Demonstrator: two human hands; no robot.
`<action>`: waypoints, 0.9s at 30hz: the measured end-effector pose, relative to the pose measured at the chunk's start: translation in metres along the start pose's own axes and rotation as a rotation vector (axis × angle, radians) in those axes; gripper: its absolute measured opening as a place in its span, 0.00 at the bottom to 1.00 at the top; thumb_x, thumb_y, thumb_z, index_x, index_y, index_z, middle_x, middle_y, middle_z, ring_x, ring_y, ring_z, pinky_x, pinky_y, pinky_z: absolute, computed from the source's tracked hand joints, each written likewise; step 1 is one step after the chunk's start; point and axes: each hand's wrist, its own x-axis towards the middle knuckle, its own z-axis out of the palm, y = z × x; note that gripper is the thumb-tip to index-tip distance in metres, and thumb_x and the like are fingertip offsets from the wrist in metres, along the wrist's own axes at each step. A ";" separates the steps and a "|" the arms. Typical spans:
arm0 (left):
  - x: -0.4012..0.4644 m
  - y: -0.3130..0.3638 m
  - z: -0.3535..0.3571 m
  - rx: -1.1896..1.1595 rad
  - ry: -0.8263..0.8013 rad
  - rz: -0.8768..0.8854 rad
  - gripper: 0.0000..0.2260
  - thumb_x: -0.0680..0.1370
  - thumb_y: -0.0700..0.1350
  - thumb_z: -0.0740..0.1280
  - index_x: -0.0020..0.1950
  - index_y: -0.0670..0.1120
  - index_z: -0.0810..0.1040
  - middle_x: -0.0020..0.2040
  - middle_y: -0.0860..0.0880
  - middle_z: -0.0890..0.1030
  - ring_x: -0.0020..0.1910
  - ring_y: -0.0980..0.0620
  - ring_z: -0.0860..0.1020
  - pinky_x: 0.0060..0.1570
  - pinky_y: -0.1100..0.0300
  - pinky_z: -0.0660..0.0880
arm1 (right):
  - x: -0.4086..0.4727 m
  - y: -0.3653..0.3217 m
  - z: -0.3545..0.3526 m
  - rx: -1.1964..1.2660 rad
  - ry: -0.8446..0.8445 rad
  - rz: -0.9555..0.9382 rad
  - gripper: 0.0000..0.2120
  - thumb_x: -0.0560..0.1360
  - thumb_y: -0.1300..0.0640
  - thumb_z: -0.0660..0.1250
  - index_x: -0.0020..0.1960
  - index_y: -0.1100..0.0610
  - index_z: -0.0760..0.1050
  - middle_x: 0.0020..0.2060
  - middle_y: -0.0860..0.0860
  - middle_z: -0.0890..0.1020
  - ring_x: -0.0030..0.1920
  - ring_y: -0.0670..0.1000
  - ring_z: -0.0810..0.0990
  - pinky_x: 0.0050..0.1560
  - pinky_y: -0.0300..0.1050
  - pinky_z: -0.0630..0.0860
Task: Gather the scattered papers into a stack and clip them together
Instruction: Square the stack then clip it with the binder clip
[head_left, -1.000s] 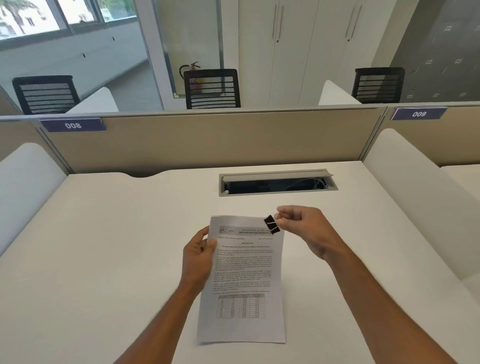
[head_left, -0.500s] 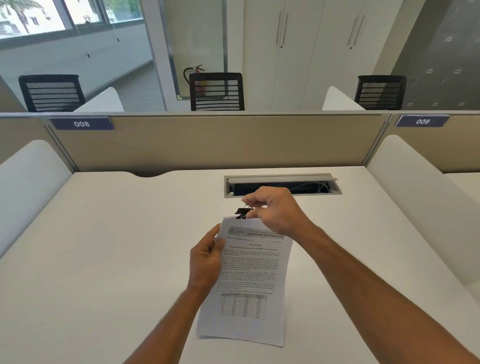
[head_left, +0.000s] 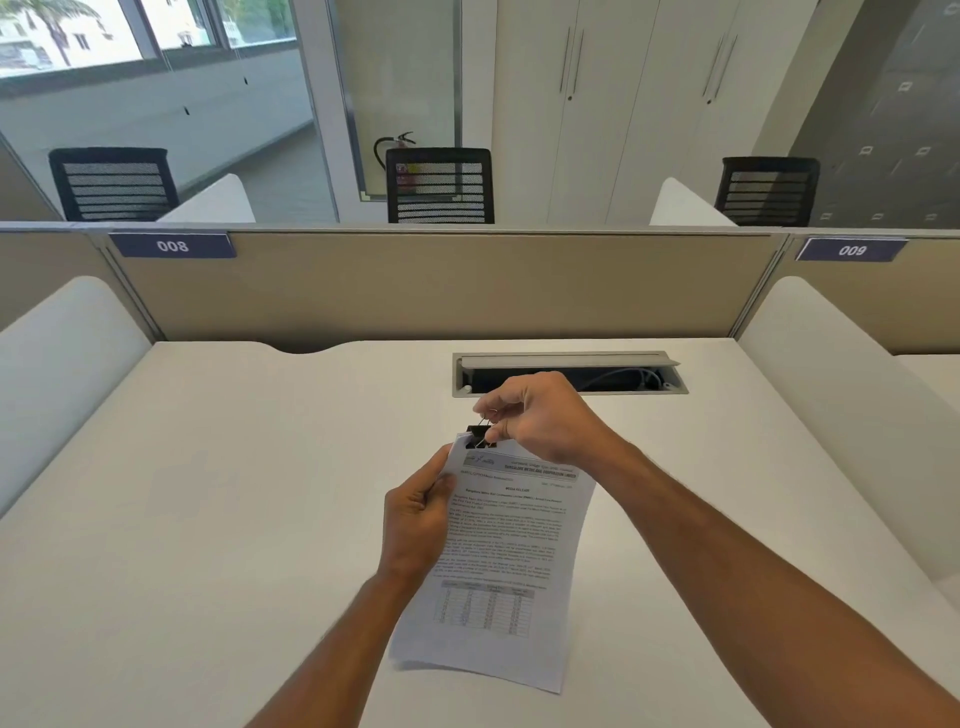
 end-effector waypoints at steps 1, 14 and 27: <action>0.001 0.001 0.000 -0.002 0.000 0.005 0.25 0.83 0.34 0.60 0.65 0.64 0.79 0.58 0.57 0.85 0.56 0.50 0.83 0.52 0.53 0.82 | 0.001 -0.001 0.000 -0.002 -0.011 0.007 0.15 0.68 0.69 0.77 0.54 0.58 0.85 0.43 0.48 0.86 0.45 0.41 0.84 0.51 0.32 0.79; 0.001 0.005 0.000 0.000 -0.014 0.021 0.22 0.83 0.36 0.61 0.68 0.60 0.78 0.57 0.56 0.85 0.54 0.48 0.83 0.50 0.49 0.82 | 0.009 -0.006 -0.013 -0.032 -0.140 0.026 0.19 0.69 0.65 0.78 0.59 0.58 0.83 0.45 0.46 0.85 0.45 0.38 0.83 0.44 0.27 0.78; 0.009 0.009 -0.014 -0.181 0.055 -0.049 0.18 0.83 0.36 0.62 0.69 0.51 0.78 0.52 0.47 0.87 0.46 0.46 0.86 0.43 0.50 0.84 | 0.002 0.037 -0.039 -0.343 -0.257 0.210 0.32 0.70 0.50 0.78 0.71 0.48 0.70 0.60 0.49 0.80 0.59 0.52 0.79 0.61 0.51 0.77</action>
